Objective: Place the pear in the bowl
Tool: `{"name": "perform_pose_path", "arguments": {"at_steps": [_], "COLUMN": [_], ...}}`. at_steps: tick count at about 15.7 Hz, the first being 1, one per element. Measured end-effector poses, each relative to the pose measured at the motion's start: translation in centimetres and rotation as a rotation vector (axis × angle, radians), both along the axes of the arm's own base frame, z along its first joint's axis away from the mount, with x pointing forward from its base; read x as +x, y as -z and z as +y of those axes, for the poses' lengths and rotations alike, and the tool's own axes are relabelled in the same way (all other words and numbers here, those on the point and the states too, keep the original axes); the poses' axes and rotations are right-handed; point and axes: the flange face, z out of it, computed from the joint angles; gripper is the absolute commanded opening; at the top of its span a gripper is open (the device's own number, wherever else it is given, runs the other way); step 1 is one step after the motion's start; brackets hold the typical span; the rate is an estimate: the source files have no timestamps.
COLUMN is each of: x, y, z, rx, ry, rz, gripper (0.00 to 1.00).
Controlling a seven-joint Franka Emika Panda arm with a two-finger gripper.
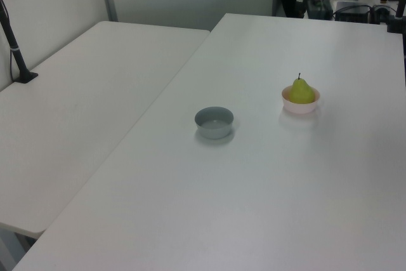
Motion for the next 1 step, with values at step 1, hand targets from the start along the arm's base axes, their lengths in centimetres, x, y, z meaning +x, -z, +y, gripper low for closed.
{"name": "perform_pose_path", "arguments": {"at_steps": [1], "x": [0.02], "y": [0.01], "z": [0.13], "rx": [0.000], "ry": [-0.002], "rz": [0.000], "gripper": [1.00]}}
